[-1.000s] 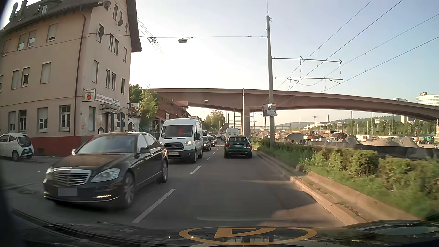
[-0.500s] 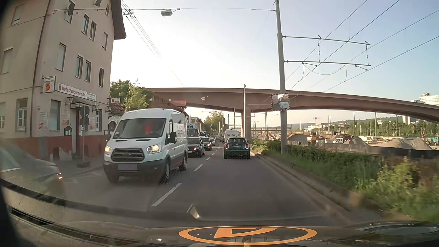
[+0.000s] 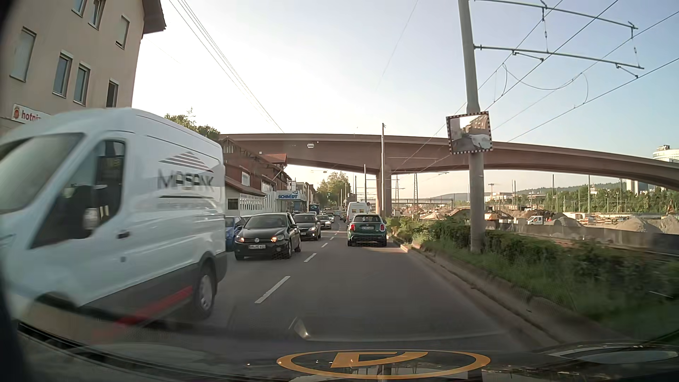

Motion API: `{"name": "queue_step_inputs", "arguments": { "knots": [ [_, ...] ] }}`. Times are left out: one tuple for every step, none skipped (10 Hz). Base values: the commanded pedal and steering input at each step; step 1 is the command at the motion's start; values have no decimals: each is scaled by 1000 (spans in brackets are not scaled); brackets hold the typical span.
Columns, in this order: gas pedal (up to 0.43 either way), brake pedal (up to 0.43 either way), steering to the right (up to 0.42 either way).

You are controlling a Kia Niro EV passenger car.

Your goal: Follow the waypoints while adhering to traffic rules and regulations

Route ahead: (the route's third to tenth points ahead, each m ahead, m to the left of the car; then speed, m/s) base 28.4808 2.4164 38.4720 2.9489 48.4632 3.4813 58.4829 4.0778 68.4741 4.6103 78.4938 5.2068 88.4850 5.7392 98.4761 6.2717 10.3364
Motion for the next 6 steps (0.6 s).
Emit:
{"name": "queue_step_inputs", "arguments": {
  "knots": [
    [209, 0, -6],
    [209, 0, -6],
    [209, 0, -7],
    [209, 0, -7],
    [209, 0, -8],
    [209, 0, -7]
  ]
}}
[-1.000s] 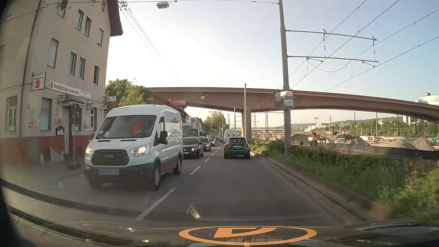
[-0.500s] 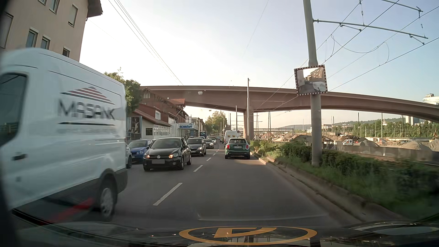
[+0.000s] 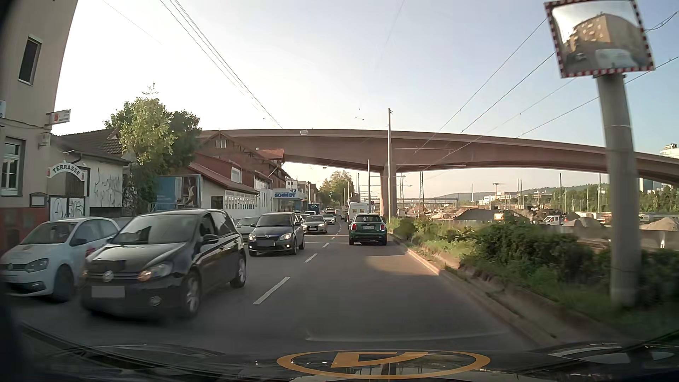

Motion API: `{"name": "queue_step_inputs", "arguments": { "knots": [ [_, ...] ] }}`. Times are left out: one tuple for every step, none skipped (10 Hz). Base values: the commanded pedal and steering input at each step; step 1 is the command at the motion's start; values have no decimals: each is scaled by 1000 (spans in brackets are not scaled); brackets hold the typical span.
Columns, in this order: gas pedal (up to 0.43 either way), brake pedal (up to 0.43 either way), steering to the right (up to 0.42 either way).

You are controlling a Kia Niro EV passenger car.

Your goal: Follow the waypoints while adhering to traffic rules and regulations

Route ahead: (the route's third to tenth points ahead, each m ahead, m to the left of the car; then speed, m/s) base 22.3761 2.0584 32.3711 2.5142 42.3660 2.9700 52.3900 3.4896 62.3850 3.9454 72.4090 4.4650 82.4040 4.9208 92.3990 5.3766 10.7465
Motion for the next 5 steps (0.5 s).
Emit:
{"name": "queue_step_inputs", "arguments": {
  "knots": [
    [197, 0, -8],
    [197, 0, -7],
    [197, 0, -8],
    [197, 0, -8],
    [197, 0, -6]
  ]
}}
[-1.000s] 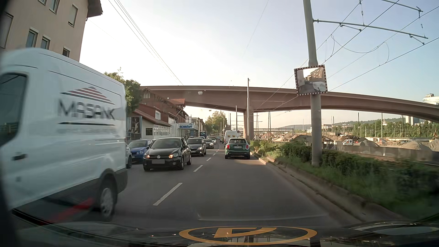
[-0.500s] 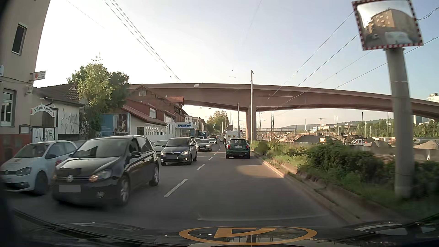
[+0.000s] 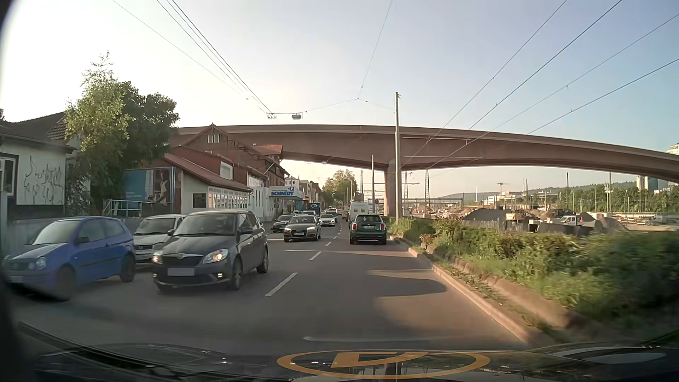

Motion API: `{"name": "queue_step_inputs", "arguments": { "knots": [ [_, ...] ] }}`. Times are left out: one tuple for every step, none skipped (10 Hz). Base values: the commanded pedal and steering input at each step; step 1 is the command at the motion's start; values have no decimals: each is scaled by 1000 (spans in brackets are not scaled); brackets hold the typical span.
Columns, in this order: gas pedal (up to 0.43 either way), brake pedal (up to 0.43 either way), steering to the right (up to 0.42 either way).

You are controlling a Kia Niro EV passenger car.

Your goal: Follow the waypoints while adhering to traffic rules and regulations

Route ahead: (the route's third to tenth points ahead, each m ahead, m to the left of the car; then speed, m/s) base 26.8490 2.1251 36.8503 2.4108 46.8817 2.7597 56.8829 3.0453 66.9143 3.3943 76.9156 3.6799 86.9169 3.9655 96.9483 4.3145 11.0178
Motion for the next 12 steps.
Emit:
{"name": "queue_step_inputs", "arguments": {
  "knots": [
    [189, 0, -5],
    [177, 0, -5],
    [169, 0, -5],
    [150, 0, -5],
    [150, 0, -5],
    [150, 0, -5],
    [138, 0, -5],
    [138, 0, -4],
    [130, 0, -5],
    [130, 0, -5],
    [130, 0, -5],
    [130, 0, -5]
  ]
}}
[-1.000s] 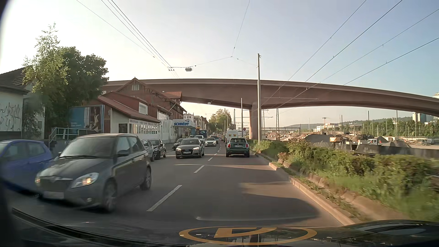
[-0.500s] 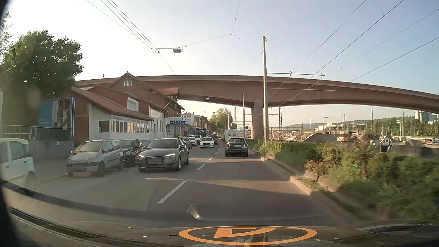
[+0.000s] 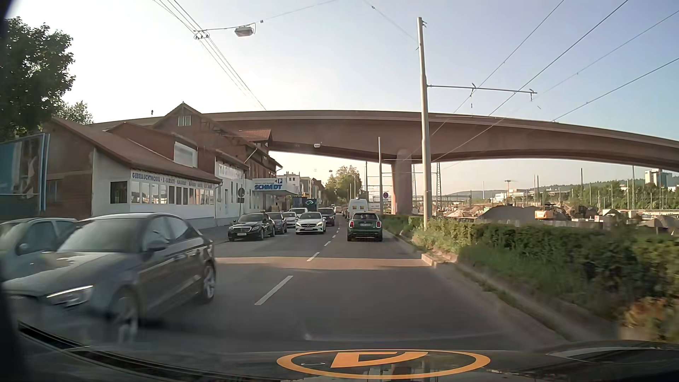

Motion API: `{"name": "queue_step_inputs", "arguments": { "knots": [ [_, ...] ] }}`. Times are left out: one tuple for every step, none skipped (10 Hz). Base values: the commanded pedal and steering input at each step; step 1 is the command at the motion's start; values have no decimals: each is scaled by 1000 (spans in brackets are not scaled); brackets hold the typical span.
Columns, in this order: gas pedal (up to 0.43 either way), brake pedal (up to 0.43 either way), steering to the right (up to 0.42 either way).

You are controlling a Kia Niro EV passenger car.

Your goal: Follow the waypoints while adhering to traffic rules and regulations

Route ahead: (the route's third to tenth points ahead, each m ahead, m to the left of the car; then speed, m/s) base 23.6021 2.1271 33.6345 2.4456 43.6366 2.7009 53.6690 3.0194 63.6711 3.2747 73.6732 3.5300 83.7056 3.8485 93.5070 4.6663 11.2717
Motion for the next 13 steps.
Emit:
{"name": "queue_step_inputs", "arguments": {
  "knots": [
    [130, 0, -6],
    [130, 0, -8],
    [130, 0, -9],
    [130, 0, -9],
    [138, 0, -9],
    [138, 0, -9],
    [138, 0, -8],
    [138, 0, -8],
    [138, 0, -8],
    [138, 0, -8],
    [138, 0, -7],
    [138, 0, -7],
    [150, 0, -6]
  ]
}}
